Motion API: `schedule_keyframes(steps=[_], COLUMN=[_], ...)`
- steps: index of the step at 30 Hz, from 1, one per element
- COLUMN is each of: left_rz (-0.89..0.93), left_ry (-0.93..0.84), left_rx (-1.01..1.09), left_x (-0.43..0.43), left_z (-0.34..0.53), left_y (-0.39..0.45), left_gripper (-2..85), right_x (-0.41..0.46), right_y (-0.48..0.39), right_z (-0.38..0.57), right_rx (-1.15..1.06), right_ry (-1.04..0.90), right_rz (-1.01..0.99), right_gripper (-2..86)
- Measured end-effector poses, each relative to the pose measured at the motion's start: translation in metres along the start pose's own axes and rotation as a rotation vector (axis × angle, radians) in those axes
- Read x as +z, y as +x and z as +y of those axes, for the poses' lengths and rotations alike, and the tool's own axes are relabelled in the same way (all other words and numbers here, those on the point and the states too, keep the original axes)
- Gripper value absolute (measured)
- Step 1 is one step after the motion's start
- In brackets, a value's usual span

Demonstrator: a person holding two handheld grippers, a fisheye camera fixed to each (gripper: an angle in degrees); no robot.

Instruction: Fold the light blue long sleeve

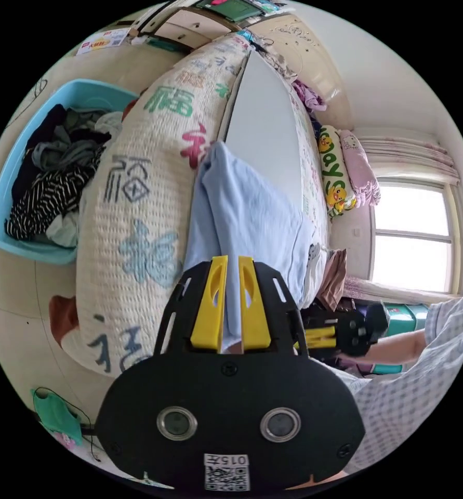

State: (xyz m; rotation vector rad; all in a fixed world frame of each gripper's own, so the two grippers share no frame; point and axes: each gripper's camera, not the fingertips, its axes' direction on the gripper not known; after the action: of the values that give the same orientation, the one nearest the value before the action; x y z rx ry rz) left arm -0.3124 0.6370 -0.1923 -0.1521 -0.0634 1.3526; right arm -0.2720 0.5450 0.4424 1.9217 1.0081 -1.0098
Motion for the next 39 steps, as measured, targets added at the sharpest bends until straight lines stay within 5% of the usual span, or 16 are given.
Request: schedule_keyframes(steps=[8, 17, 24, 30, 39], left_rz=[-0.136, -0.434, -0.427, -0.288, -0.487], left_ry=[-0.155, -0.293, -0.306, -0.389, -0.581], left_rx=[-0.145, -0.009, 0.340, 0.645, 0.838], left_x=[0.048, 0.033, 0.054, 0.185, 0.344], left_z=[0.041, -0.004, -0.081, -0.159, -0.192], left_y=[0.056, 0.142, 0.290, 0.447, 0.576], left_gripper=[3.3, 0.3, 5.3, 6.0, 5.1], right_x=[-0.056, -0.121, -0.140, -0.154, -0.188], right_y=[0.108, 0.190, 0.209, 0.209, 0.200], right_z=[0.108, 0.246, 0.293, 0.296, 0.313], right_rx=[0.498, 0.936, 0.971, 0.943, 0.938], right_ry=[-0.023, 0.206, 0.364, 0.425, 0.461], right_rz=[-0.031, -0.293, -0.479, -0.596, -0.694], right_gripper=[0.3, 4.2, 7.6, 8.5, 6.3])
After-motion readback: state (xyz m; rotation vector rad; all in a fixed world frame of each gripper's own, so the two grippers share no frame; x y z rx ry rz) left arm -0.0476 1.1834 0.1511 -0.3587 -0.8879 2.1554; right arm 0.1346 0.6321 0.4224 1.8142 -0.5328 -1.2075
